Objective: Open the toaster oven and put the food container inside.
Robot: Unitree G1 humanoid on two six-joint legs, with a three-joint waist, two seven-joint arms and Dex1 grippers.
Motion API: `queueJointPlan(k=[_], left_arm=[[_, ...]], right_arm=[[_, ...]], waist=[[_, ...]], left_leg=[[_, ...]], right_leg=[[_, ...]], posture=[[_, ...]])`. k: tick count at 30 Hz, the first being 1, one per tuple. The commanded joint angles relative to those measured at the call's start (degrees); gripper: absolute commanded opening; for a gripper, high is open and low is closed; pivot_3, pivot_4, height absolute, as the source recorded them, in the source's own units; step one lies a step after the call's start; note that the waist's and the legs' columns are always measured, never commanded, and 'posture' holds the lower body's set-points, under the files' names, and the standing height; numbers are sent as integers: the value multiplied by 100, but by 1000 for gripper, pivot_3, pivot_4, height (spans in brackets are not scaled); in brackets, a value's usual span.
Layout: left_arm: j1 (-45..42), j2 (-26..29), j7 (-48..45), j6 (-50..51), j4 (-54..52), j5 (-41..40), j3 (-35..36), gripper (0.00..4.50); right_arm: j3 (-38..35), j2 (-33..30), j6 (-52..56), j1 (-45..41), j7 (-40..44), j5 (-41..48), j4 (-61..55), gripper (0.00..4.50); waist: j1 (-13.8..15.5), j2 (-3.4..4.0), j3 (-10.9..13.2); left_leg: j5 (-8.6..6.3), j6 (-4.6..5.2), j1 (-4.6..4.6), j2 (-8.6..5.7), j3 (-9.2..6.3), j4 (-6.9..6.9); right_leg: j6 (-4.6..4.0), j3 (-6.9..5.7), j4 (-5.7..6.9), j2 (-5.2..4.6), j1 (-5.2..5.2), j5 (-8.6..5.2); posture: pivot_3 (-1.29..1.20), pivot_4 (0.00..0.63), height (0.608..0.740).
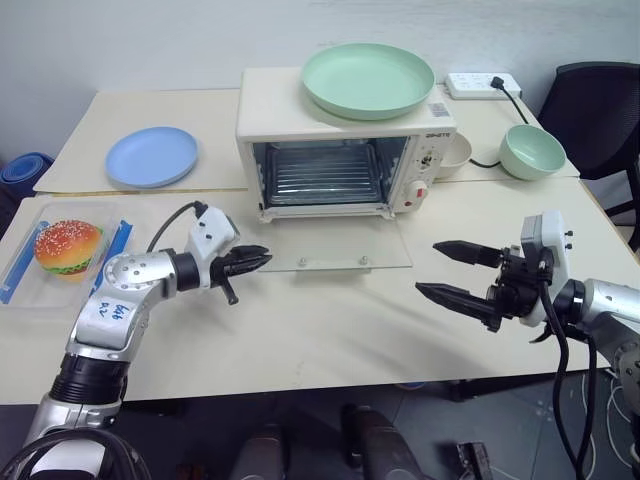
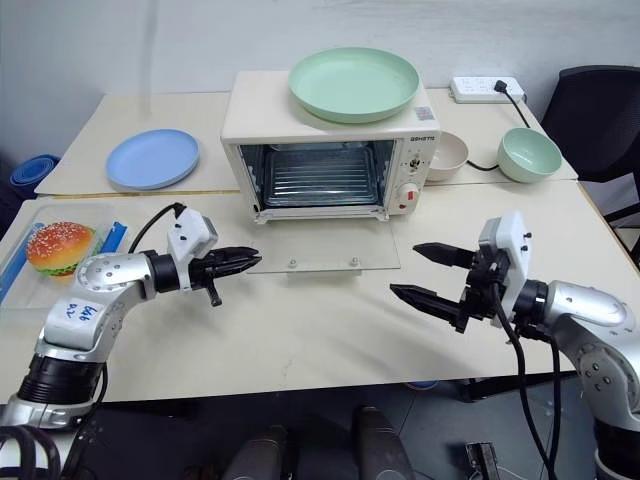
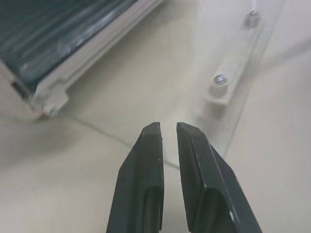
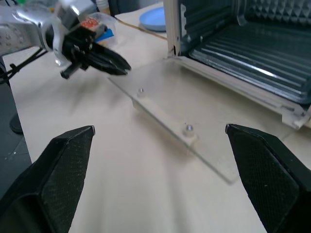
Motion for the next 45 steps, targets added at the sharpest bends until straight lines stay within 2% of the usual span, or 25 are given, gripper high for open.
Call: queueJointPlan(k=[1, 4, 6, 9, 12, 16, 18, 20, 22, 25, 31, 36, 43, 45], left_arm=[[157, -47, 274, 134, -138, 134, 73, 559], [439, -2, 489, 448, -535, 18, 407, 559], [711, 3, 707, 828, -953, -219, 911, 559], [1096, -235, 1244, 1849, -1798, -949, 2117, 1113], [1374, -703, 2042, 2918, -2677, -1635, 3444, 2020], [1387, -1721, 3287, 4119, -3685, -2497, 5098, 3256], [1236, -2260, 4003, 4617, -4047, -2659, 5930, 3839], [861, -2626, 4634, 5092, -4094, -2783, 7073, 4450], [558, -2726, 4931, 5511, -4111, -2799, 7745, 4450], [-86, -2602, 5188, 6229, -4019, -2494, 8394, 4450], [-691, -2234, 5630, 6489, -3378, -1983, 8705, 4450], [-978, -1851, 6089, 6489, -2186, -1306, 8236, 4450], [-1421, -1220, 6069, 6489, -906, -591, 7661, 4450], [-1561, -1081, 6069, 6488, -612, -373, 7659, 4077]], right_arm=[[233, 18, -97, -388, 61, 55, 62, 4500], [543, 63, -176, -799, 161, -64, 300, 4500], [730, 106, -200, -1082, 269, -84, 457, 4500], [973, 158, -238, -1420, 476, -113, 651, 4500], [1181, 202, -254, -1686, 729, -124, 859, 4500], [1498, 317, -325, -2047, 1058, -260, 1213, 4500], [1648, 411, -422, -2219, 1203, -366, 1408, 4500], [1775, 536, -497, -2395, 1306, -470, 1616, 4500], [1841, 607, -541, -2478, 1373, -544, 1740, 4500], [1930, 682, -611, -2519, 1464, -644, 1848, 4500], [1882, 796, -605, -2497, 1399, -711, 1856, 4500], [1743, 804, -486, -2279, 1179, -636, 1565, 4500], [1477, 744, -269, -1997, 839, -441, 1153, 4500], [1407, 731, -204, -1885, 737, -380, 995, 4500]], waist=[[-3, 0, 0], [-23, 0, 0], [-13, 0, 0], [-30, -1, 1], [-2, -1, 1], [14, -3, 0], [12, -9, -4], [11, -19, -8], [10, -22, -9], [11, -25, -9], [12, -32, -12], [6, -33, -12], [-1, -36, -14], [-3, -36, -14]], left_leg=[[-1, 1, 0, -1, 0, -1], [-6, 0, 0, 0, 1, -1], [-7, 0, 1, 1, 2, -5], [-8, -2, -4, 7, -2, -6], [-8, -3, -23, 9, -27, 2], [-10, -5, -38, 1, -29, 25], [-11, -5, -44, -1, -29, 37], [-11, -5, -43, -5, -25, 44], [-9, -7, -41, -2, -26, 47], [-9, -9, -37, -2, -24, 46], [-11, -18, -38, -4, -21, 46], [-15, -26, -34, 2, -24, 42], [-16, -28, -38, 0, -24, 41], [-16, -29, -38, 0, -24, 38]], right_leg=[[2, 0, 1, -8, -1, 1], [3, 1, 4, -18, -2, 2], [1, 4, 5, -21, -5, 2], [-4, 8, 7, -21, -13, 2], [-8, 4, 6, -24, -17, 0], [1, -2, 3, -33, -16, 6], [8, -4, 1, -34, -15, 11], [10, -13, 2, -31, -13, 16], [5, -20, 5, -19, -13, 20], [3, -28, 8, -5, -13, 20], [4, -27, 5, 4, -13, 21], [0, -28, 6, -10, -16, 19], [0, -27, 5, -19, -18, 19], [0, -27, 3, -20, -19, 19]], posture=[[0, 150, 740], [0, 150, 740], [0, 150, 740], [0, 150, 740], [0, 150, 740], [0, 150, 740], [0, 150, 740], [0, 150, 740], [0, 150, 740], [0, 150, 740], [0, 150, 740], [0, 150, 740], [0, 150, 740], [0, 150, 740]])
